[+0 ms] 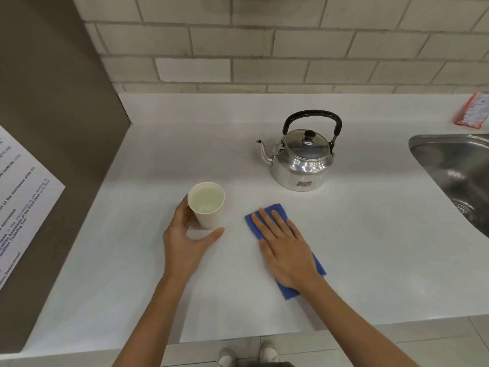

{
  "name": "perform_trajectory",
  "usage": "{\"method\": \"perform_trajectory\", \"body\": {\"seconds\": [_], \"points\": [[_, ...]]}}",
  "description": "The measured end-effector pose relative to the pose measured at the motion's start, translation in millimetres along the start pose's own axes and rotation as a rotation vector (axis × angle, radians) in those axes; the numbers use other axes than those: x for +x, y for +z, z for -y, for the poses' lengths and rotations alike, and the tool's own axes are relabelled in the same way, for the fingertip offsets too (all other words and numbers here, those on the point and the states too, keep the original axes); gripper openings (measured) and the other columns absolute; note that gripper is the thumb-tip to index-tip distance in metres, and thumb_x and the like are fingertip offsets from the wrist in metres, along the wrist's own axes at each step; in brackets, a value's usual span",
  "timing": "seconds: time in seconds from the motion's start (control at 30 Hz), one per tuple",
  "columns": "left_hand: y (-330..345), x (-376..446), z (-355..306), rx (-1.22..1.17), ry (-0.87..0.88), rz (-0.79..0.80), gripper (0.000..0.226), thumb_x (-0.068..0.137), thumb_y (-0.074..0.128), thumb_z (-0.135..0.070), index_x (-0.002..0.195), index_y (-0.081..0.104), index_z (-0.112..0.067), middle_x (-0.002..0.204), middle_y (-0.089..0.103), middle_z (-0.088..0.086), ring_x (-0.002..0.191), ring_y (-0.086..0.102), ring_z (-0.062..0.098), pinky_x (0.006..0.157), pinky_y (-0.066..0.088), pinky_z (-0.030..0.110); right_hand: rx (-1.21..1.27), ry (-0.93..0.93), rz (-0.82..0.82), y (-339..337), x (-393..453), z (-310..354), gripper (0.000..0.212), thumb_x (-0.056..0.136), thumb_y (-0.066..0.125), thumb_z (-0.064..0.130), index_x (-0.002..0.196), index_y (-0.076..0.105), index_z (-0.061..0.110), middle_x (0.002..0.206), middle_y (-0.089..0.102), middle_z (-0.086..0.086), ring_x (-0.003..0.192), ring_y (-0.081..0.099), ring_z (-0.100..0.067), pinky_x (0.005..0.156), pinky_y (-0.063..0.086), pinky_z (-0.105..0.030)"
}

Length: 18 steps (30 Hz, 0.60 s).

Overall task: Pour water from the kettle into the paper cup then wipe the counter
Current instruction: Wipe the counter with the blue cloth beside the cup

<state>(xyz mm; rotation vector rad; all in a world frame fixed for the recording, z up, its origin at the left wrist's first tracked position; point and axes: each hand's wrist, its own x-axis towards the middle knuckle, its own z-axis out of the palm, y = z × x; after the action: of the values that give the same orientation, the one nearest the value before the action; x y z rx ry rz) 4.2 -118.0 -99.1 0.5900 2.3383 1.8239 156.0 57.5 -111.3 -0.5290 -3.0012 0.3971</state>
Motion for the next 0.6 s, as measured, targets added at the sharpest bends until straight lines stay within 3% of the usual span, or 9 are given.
{"method": "perform_trajectory", "body": {"seconds": [0.2,0.33,0.47,0.6], "points": [[-14.3,-43.7,7.3,0.404,-0.017,0.064,0.069,0.092,0.064,-0.030,0.151,0.033,-0.013,0.158,0.034,0.003,0.146,0.027,0.014,0.115,0.020,0.021,-0.018,0.180,0.005,-9.0,63.3,11.3,0.056,0.104,0.020,0.033,0.156,-0.001,0.028,0.165,-0.003,0.009,0.152,-0.007,-0.016,0.123,-0.003,-0.036],[-9.2,-48.7,4.6,0.548,0.024,0.111,0.062,0.100,0.048,-0.030,0.153,0.026,-0.008,0.163,0.020,0.006,0.152,0.011,0.015,0.121,0.013,0.027,-0.041,0.017,0.018,3.2,25.6,30.2,0.056,0.103,0.017,0.035,0.155,-0.003,0.033,0.164,-0.003,0.013,0.151,-0.007,-0.012,0.123,-0.002,-0.036],[-6.2,-48.8,6.2,0.606,0.056,0.110,0.061,0.101,0.044,-0.028,0.153,0.024,-0.005,0.163,0.018,0.009,0.152,0.013,0.017,0.119,0.010,0.024,0.002,0.045,0.000,-2.4,-17.2,-7.4,0.055,0.101,0.017,0.038,0.155,0.002,0.037,0.162,-0.004,0.019,0.149,-0.009,-0.003,0.122,-0.003,-0.031],[-5.3,-48.9,3.3,0.617,0.073,0.104,0.060,0.100,0.047,-0.027,0.152,0.027,-0.003,0.162,0.023,0.011,0.150,0.020,0.021,0.119,0.013,0.025,-0.001,0.177,-0.007,-14.5,20.6,-10.2,0.055,0.104,0.022,0.033,0.155,0.000,0.033,0.163,-0.004,0.015,0.151,-0.008,-0.012,0.123,-0.002,-0.035]]}}
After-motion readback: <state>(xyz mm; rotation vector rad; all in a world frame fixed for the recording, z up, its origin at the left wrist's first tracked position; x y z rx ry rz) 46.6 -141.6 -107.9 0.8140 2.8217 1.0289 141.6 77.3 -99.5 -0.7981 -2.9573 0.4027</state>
